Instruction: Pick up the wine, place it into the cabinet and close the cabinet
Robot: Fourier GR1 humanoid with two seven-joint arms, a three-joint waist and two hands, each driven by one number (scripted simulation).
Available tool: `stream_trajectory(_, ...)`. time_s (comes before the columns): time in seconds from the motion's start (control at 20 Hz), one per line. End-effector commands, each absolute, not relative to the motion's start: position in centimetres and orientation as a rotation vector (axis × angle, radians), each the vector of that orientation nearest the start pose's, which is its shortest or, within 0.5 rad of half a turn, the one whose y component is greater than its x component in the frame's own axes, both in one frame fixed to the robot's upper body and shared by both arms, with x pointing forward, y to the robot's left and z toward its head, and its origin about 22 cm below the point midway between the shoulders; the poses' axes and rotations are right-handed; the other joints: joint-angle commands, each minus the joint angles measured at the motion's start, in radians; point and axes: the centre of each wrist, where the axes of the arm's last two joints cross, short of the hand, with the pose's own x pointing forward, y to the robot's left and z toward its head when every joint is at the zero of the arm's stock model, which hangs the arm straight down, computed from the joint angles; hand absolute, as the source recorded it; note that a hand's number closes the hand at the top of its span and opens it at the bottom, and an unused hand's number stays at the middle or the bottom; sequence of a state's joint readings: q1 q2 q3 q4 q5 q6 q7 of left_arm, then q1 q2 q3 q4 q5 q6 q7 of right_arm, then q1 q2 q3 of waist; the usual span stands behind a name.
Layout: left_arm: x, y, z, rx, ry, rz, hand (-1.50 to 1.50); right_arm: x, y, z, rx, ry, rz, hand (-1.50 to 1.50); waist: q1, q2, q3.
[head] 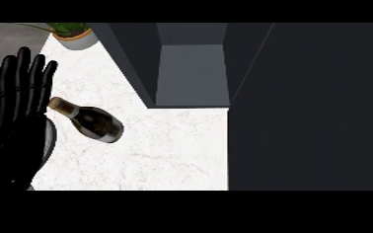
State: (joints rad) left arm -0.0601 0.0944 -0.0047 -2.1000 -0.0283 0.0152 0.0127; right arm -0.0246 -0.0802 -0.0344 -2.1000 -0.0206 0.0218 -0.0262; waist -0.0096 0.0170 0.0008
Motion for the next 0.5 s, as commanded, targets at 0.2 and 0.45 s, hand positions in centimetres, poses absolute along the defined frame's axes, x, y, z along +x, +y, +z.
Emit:
stream_trajectory(0.2, 21.1, 31.2, 11.5, -0.239, -2.091, -0.146, -1.5, 18.9, -23.7, 12.7, -0.029, -2.086, 0.099, -1.5, 0.016, -0.019, -0.004)
stream_trajectory(0.45, 19.7, 32.7, 10.3, -0.456, -1.879, 0.004, -1.5, 16.6, -22.9, 13.8, 0.18, -2.0, 0.283, -1.5, 0.024, -0.027, -0.002)
